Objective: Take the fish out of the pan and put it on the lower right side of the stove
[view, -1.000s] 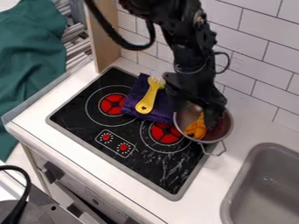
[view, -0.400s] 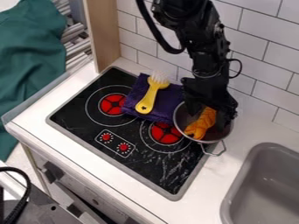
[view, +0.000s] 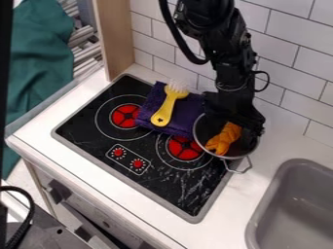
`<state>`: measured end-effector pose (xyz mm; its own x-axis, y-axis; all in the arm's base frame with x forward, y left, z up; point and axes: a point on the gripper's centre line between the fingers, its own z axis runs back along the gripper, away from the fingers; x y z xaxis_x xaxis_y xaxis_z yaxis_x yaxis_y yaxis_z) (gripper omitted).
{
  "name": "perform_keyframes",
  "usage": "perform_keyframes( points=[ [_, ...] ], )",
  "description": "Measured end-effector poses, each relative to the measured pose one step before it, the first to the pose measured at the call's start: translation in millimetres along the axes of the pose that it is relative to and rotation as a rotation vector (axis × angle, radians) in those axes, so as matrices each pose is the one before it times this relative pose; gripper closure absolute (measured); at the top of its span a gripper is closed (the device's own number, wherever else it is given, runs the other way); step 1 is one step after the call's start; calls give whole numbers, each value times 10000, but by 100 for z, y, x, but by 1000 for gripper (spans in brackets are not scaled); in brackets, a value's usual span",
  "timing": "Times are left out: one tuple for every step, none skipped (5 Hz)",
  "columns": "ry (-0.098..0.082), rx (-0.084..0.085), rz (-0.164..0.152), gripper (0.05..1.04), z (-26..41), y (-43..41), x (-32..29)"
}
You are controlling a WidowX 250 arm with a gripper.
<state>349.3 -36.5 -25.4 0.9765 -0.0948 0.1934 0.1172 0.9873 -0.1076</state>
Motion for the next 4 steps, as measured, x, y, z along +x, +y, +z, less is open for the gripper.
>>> perform_keyframes(
  points=[
    [24, 131, 175, 439, -280, 215, -595],
    [-567, 173, 54, 701, 2007, 56, 513],
    [-1073, 155, -177, 749, 3338, 113, 1206],
    [-1281, 629, -200, 749, 5044, -112, 328]
  ],
)
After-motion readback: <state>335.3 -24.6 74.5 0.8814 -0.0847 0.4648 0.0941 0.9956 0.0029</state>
